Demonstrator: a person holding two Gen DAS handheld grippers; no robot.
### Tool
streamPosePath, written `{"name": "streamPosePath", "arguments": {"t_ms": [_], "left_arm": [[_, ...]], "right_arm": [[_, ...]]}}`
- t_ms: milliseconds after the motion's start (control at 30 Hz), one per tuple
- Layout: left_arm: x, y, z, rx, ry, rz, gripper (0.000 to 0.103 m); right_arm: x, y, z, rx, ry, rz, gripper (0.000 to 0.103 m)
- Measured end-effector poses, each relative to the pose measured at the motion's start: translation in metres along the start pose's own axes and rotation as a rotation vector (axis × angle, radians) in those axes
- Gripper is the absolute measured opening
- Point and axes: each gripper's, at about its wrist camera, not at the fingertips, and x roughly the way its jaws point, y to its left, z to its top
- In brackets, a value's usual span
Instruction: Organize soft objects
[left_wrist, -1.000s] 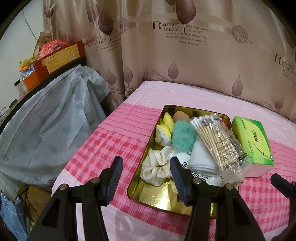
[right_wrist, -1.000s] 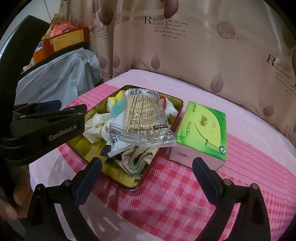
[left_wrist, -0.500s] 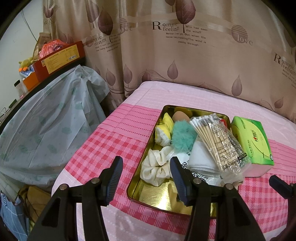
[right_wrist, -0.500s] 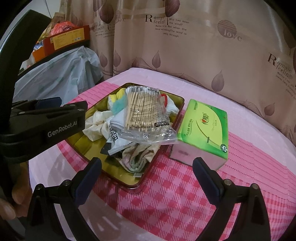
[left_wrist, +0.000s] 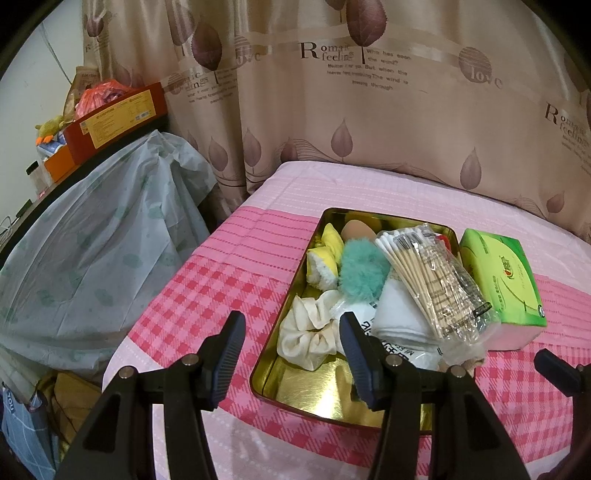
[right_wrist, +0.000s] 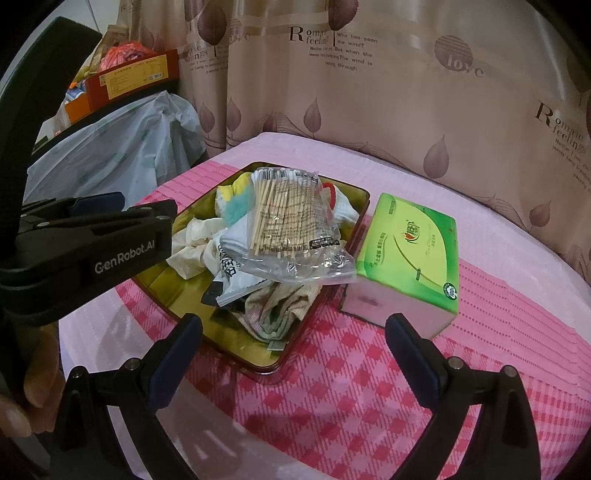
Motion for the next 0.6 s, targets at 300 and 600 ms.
{"name": "streamPosePath", "arguments": {"t_ms": [300, 600], "left_arm": [[-0.0014, -0.0005, 0.0005, 0.007, -0.015, -0.009, 0.054], [-0.0032, -0.0007, 0.0001, 0.013, -0.019, -0.007, 0.054]], "right_arm": [[0.0013, 0.002, -0.002, 0.004, 0.005, 0.003, 0.098], [-0.0004, 0.0038, -0.0014, 0.003, 0.002, -0.002, 0.098]]}}
